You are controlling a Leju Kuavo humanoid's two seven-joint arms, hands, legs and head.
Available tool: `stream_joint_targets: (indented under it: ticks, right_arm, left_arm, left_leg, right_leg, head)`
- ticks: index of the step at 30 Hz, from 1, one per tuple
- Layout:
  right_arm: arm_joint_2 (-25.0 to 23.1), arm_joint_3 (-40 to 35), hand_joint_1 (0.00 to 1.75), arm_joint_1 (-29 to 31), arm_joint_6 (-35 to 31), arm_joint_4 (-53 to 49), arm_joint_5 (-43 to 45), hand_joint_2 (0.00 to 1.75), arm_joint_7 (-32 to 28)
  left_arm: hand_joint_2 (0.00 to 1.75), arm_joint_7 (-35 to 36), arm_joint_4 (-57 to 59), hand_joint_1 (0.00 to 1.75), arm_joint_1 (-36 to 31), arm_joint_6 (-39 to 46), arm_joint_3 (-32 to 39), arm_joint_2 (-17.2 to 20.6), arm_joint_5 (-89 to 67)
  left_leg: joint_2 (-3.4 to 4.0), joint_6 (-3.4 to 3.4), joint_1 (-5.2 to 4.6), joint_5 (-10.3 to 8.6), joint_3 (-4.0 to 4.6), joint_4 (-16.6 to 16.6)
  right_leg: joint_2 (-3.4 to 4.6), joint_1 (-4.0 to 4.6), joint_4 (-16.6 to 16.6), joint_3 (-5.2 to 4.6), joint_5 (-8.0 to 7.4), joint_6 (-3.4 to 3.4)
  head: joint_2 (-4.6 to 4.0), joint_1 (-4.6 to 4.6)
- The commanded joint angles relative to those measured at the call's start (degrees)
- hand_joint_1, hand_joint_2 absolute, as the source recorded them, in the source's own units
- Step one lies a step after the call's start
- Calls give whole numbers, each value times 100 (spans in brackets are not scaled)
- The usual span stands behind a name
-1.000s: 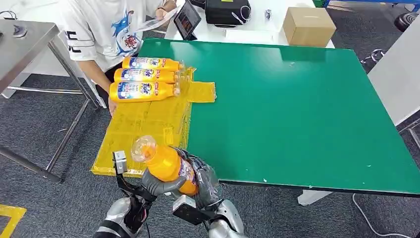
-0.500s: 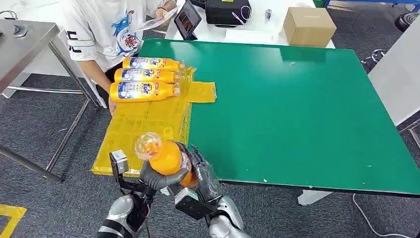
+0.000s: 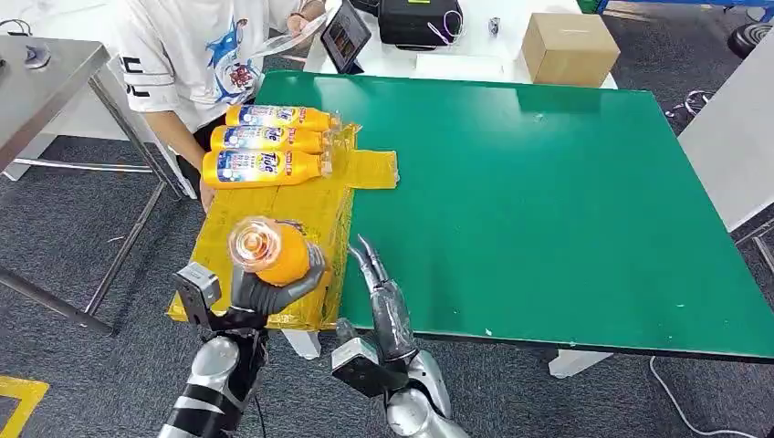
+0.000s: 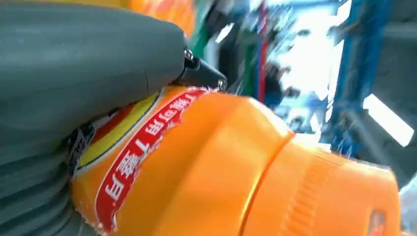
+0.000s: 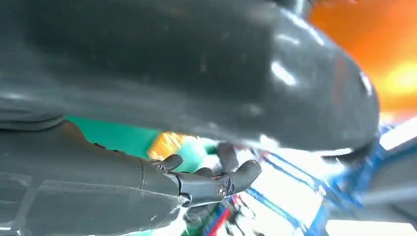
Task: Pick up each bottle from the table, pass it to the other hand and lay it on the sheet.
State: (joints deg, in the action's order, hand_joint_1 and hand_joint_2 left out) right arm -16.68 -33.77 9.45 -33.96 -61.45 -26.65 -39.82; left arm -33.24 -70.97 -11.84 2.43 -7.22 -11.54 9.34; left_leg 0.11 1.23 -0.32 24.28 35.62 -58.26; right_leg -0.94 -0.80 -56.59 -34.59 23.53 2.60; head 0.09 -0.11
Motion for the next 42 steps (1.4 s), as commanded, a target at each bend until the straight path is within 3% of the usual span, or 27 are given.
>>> stream_joint_targets:
  ticks: [1, 4, 8, 12, 15, 22, 33, 42]
  right_arm:
    - [197, -530, 0, -263, -421, -1529, 293, 0, -18]
    - [322, -773, 0, -130, -604, -1836, 619, 0, -18]
    - [208, -416, 0, -363, -604, -2945, 296, 0, -18]
    - [270, -117, 0, -388, -604, -3204, 401, 0, -18]
    - [489, -139, 0, -328, -604, -3194, 753, 0, -18]
    - [619, -321, 0, -293, -604, -3156, 1014, 0, -18]
    - [601, -389, 0, -249, -600, -2780, 1162, 0, -18]
    - [579, -409, 0, -241, -471, -2573, 1200, 0, -18]
  left_arm:
    - [175, -338, 158, 175, -1221, 1389, 697, 30, -1005]
    - [175, -421, 704, 175, -1611, 2441, 580, 288, -2694]
    - [175, 235, 2447, 175, -2365, 3514, 371, 718, -5206]
    - [175, 713, 3753, 175, -2831, 3453, -28, 995, -6670]
    - [175, 1107, 4452, 175, -3108, 2480, -536, 1246, -7505]
    - [175, 1116, 4910, 175, -3224, 1261, -541, 1494, -7528]
    - [175, 998, 4828, 175, -2924, 1046, 158, 1404, -6775]
    - [175, 955, 4799, 175, -2810, 836, 267, 1401, -6627]
  left_leg:
    - [-16, -12, 13, 10, -4, -15]
    - [-16, -15, 16, 10, -13, -11]
    - [-17, -11, 7, 3, -17, 0]
    - [-23, -11, 4, -2, -19, 3]
    - [-18, -12, 8, 0, -28, 6]
    - [14, -14, 10, 6, -28, 2]
    - [26, -10, 7, 1, -18, 4]
    - [23, -11, 7, 3, -24, 8]
  right_leg:
    - [-8, 12, -11, 11, 12, -13]
    - [-7, 15, -6, 21, 13, -15]
    - [-9, 5, -4, 22, 9, -10]
    - [-16, 3, -2, 27, 7, -10]
    - [-11, 8, 6, 34, 6, -11]
    - [25, 9, 3, 24, 6, -11]
    - [27, 6, 4, 15, 0, -7]
    - [27, 5, 6, 21, 2, -8]
  head:
    - [0, 0]
    - [0, 0]
    - [0, -2]
    - [0, 0]
    - [0, 0]
    - [0, -2]
    - [0, 0]
    - [0, 0]
